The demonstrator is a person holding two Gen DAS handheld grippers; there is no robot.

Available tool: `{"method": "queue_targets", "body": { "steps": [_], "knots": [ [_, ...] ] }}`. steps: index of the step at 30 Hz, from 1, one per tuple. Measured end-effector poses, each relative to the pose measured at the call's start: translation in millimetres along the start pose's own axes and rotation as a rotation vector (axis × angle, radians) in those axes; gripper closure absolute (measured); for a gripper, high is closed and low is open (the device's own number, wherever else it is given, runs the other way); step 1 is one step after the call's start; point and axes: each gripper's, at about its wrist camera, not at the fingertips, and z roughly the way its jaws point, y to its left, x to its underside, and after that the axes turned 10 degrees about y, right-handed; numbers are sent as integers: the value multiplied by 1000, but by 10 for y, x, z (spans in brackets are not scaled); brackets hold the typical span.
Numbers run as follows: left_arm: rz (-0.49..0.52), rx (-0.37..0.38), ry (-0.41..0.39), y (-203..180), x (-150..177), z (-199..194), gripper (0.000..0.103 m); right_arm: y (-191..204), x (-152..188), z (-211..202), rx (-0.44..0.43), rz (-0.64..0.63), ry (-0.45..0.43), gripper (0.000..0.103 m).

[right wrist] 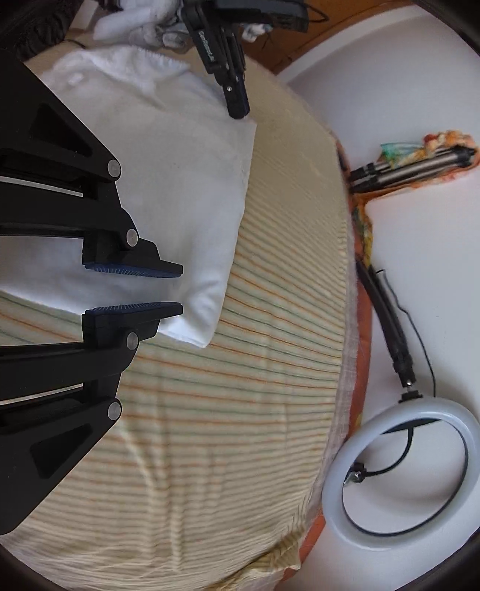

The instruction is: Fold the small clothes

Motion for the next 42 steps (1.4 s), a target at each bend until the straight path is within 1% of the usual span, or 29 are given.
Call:
{"method": "queue_targets", "body": {
  "steps": [2, 3, 4, 7, 10, 14, 17, 18, 20, 22, 24, 26, 28, 29, 30, 32, 33, 34, 35, 39, 42],
  "knots": [
    [5, 32, -18, -46, 67, -205, 96, 16, 88, -151, -18, 2, -4, 93],
    [15, 44, -20, -84, 109, -274, 96, 35, 143, -221, -51, 4, -1, 93],
    [29, 55, -16, -127, 169, -339, 96, 68, 199, -280, -72, -5, 0, 93],
    [77, 55, 14, -271, 375, -429, 96, 228, 369, -389, -81, -48, 14, 92],
    [94, 57, 62, -336, 524, -382, 96, 341, 514, -375, -107, -59, 50, 92],
    [92, 16, 111, -290, 678, -236, 96, 400, 661, -264, -82, -71, 99, 92],
    [85, -2, 146, -225, 819, -113, 96, 370, 762, -141, -95, -38, 140, 90],
    [91, -5, 129, -223, 852, -117, 96, 365, 791, -99, -97, -29, 149, 90],
    [124, -33, 127, -268, 884, -134, 96, 401, 837, -87, -74, -47, 135, 90],
    [110, -34, 131, -258, 908, -172, 96, 457, 859, -101, -43, -82, 132, 90],
    [103, -32, 135, -229, 940, -253, 96, 430, 857, -148, -59, -78, 152, 89],
    [80, -20, 103, -142, 949, -398, 95, 365, 858, -274, -99, -69, 140, 89],
    [31, 10, 80, -34, 928, -513, 94, 260, 859, -417, -149, -38, 102, 88],
    [3, 29, 71, 25, 904, -564, 93, 208, 856, -475, -162, -27, 85, 80],
    [-15, 47, 63, 70, 884, -597, 91, 187, 854, -503, -160, -20, 67, 69],
    [-73, 94, 52, 176, 841, -640, 78, 100, 838, -555, -145, 7, 27, 57],
    [-114, 128, 57, 231, 814, -633, 67, 35, 828, -544, -158, 31, 23, 56],
    [-157, 168, 66, 288, 791, -614, 63, -27, 813, -517, -174, 57, 27, 56],
    [-195, 201, 74, 334, 767, -587, 63, -115, 799, -477, -195, 96, 31, 56],
    [-251, 275, 104, 367, 674, -480, 63, -334, 752, -355, -231, 168, 47, 54],
    [-321, 339, 144, 449, 662, -345, 63, -448, 742, -307, -272, 214, 55, 53]
  ]
}}
